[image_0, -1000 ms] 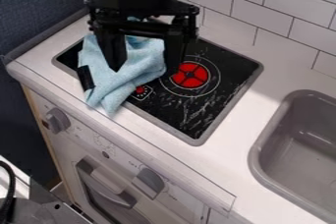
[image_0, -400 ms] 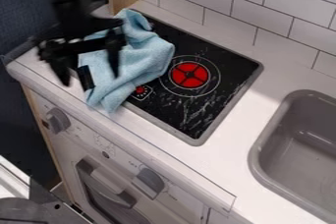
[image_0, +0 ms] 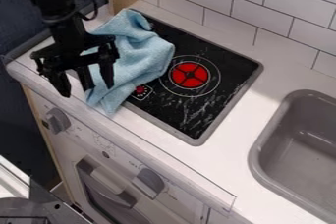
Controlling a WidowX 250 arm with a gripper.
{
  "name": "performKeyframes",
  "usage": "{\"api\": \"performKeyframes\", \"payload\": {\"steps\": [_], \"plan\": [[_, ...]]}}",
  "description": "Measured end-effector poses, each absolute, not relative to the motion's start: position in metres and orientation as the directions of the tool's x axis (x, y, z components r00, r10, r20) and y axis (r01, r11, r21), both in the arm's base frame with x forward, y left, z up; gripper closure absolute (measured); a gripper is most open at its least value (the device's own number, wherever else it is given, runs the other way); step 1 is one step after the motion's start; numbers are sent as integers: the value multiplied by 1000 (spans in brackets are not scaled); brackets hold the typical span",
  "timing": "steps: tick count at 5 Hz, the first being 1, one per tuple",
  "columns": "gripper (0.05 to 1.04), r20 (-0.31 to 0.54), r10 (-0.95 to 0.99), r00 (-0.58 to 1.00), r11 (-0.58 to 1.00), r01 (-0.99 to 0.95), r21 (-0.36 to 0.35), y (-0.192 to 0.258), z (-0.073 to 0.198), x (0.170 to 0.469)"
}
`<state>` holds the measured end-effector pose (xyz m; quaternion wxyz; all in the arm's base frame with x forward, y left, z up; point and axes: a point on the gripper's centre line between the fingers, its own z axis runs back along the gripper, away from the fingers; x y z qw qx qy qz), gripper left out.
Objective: Move cloth from the left to the right of the stove
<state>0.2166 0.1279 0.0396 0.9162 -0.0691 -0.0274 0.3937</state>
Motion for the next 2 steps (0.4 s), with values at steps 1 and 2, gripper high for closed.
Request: {"api": "performKeyframes", "payload": {"steps": [1,2], "plan": [[85,-13,732,682,672,-724,-156,139,24,230],[121,-6,778,628,620,-770,-149,151,16,234]]}}
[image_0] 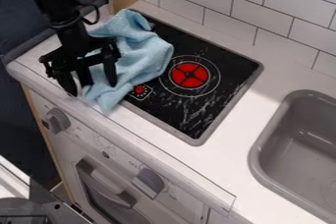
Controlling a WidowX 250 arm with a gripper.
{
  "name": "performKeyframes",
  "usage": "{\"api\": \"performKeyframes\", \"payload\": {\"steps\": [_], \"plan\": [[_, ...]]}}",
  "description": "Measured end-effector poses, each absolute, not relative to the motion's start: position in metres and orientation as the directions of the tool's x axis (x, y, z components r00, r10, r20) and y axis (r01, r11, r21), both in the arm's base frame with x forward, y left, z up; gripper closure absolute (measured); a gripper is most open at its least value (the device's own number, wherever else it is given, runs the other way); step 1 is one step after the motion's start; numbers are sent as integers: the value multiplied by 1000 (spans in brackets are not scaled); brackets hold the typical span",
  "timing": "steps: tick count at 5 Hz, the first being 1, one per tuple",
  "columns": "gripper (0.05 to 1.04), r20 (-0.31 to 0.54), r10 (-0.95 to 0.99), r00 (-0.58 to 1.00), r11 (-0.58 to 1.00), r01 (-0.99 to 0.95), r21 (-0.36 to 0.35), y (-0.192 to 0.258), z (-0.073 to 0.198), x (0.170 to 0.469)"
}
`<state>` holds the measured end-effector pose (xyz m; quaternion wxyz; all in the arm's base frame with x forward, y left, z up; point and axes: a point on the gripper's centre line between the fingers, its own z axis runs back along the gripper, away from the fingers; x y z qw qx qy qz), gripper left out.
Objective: Move cloth from the left to the right of the stove
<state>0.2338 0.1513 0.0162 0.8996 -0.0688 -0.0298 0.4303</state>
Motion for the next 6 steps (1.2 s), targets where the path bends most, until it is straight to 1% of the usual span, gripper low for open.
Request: {"api": "performKeyframes", "payload": {"steps": [1,2,3,4,5,6], "plan": [[267,-30,799,601,590,-791,-162,152,14,232],[563,-44,798,602,587,-791,-174,151,12,234],[808,-81,786,613,595,-785,-171,145,14,233],[944,-70,764,641,617,-758,-213,141,28,237],[988,-46,756,653,626,-742,-240,139,48,242],[988,-51,722,691,665,-712,-227,131,64,249]]}}
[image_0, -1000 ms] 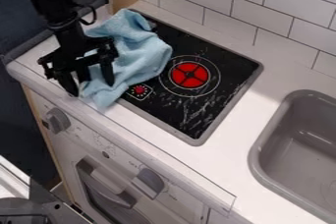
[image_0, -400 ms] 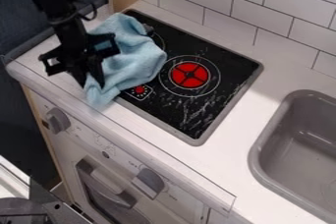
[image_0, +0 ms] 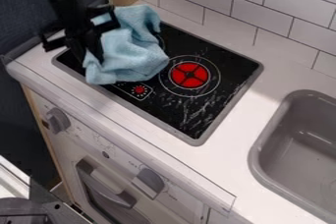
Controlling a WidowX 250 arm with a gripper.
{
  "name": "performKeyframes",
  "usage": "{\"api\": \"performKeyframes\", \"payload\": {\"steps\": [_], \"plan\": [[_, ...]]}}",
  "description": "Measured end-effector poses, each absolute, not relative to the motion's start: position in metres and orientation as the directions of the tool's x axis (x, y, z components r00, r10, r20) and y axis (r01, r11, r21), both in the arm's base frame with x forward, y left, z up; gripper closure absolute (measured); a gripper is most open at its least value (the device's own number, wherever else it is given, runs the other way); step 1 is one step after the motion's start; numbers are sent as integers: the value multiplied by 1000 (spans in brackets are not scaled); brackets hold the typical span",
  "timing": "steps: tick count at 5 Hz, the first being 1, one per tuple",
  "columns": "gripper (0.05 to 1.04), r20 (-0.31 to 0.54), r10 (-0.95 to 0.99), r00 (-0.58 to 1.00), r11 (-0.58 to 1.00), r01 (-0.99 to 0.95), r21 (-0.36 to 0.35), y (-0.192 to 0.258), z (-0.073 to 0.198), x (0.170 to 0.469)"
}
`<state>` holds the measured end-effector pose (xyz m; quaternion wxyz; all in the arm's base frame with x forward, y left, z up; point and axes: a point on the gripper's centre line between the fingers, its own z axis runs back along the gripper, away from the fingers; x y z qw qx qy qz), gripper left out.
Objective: Move cloth from the left to the right of the stove
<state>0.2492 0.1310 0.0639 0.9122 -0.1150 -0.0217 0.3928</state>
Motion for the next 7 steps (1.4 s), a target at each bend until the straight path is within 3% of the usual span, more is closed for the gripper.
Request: {"api": "performKeyframes", "payload": {"steps": [2,3,4,5,6,7], "plan": [[989,8,670,742,742,-670,12,110,118,283],[989,46,617,786,784,-619,55,86,136,300],[989,40,559,828,826,-560,68,52,136,309],[989,11,508,861,854,-505,128,18,117,318],[989,-109,401,909,911,-385,147,-15,67,333],[989,-81,296,952,955,-294,40,-38,46,336]]}}
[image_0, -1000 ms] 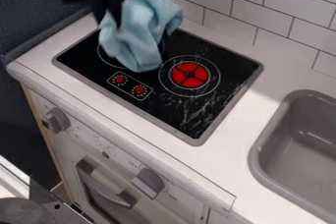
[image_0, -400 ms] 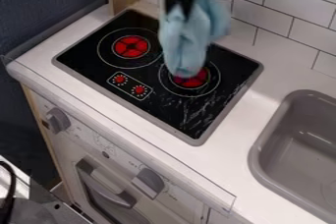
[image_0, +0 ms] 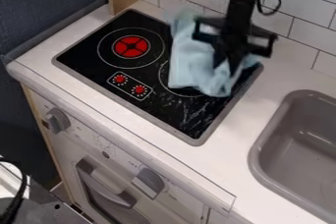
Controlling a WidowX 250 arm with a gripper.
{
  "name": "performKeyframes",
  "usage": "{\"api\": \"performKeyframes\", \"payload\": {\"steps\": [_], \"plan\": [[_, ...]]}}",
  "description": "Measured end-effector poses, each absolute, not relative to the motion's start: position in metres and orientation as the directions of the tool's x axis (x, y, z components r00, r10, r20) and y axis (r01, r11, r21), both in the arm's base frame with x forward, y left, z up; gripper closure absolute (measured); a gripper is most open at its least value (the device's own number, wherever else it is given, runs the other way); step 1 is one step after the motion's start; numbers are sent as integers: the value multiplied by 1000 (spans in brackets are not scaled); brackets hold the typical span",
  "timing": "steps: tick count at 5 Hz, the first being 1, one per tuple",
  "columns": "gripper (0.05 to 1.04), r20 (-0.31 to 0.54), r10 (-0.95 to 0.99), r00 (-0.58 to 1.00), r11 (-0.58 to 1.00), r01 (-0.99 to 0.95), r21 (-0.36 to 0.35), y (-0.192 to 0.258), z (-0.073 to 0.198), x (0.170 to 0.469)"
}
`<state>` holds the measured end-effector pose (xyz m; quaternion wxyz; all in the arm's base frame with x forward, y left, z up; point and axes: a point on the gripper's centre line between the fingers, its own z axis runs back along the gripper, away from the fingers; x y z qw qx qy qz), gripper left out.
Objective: Move cloth from the left to the right of the stove
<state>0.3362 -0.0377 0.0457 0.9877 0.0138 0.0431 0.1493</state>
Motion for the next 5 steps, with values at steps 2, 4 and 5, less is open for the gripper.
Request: {"api": "performKeyframes", "payload": {"steps": [2,4,5], "plan": [[765,19,161,987,976,-156,-151,-70,29,315],[169,83,137,987,945,-105,-310,-89,79,301],[73,142,135,981,941,-82,-330,-90,101,301]]}}
